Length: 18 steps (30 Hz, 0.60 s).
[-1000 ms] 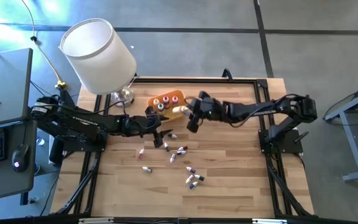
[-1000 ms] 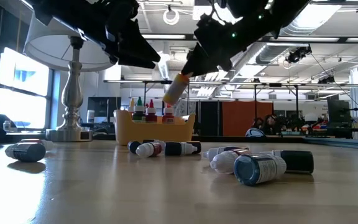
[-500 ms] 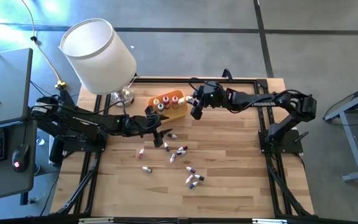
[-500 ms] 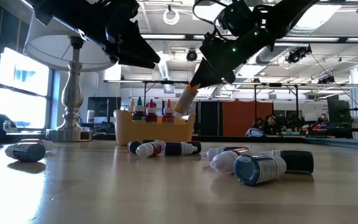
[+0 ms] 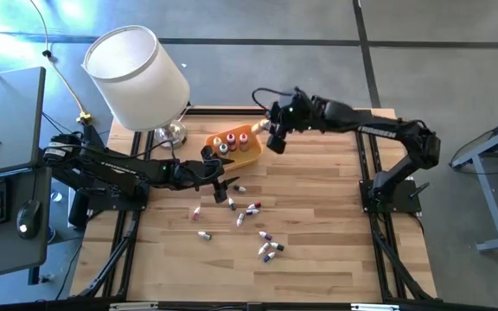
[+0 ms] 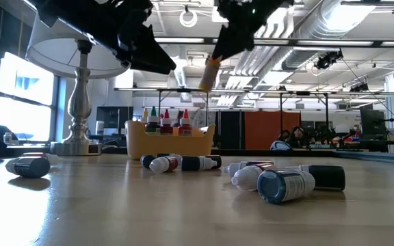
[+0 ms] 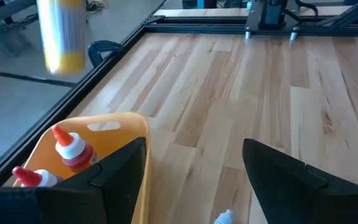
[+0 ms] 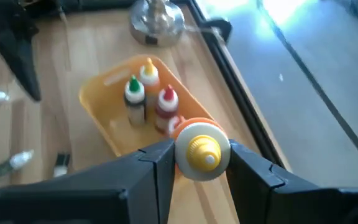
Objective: Pick & Place food coloring
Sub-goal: Put the large yellow food coloring bottle into the bin
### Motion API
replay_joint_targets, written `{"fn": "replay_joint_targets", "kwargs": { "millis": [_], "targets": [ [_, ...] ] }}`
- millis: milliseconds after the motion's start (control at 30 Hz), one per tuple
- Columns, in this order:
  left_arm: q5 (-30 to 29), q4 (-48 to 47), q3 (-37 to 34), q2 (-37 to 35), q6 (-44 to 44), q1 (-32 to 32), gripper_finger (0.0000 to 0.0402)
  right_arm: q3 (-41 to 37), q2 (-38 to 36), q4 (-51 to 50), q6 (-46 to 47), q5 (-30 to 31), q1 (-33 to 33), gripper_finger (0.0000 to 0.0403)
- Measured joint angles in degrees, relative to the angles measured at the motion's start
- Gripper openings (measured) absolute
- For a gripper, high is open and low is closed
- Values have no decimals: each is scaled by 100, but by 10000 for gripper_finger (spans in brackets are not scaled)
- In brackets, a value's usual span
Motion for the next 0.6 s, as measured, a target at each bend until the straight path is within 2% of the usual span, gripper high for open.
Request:
{"fn": "replay_joint_targets", "kwargs": {
  "millis": [67, 167, 300, 433, 600],
  "targets": [
    [0, 14, 0, 0, 0, 0, 264, 478, 49, -747, 87, 203, 0, 116],
    [2, 37, 0, 0, 0, 0, 264, 922, 345, -1255, 228, 344, 23, 116],
    [42, 39, 0, 0, -2, -4, 264, 1029, 1092, -1117, -127, 188, 129, 116],
    [79, 2, 0, 0, -9, -4, 264, 1056, 1710, -1128, -442, 528, 179, 116],
    [197, -83, 0, 0, -22, -6, 264, 1060, 2077, -819, -462, 80, 64, 116]
  ]
}}
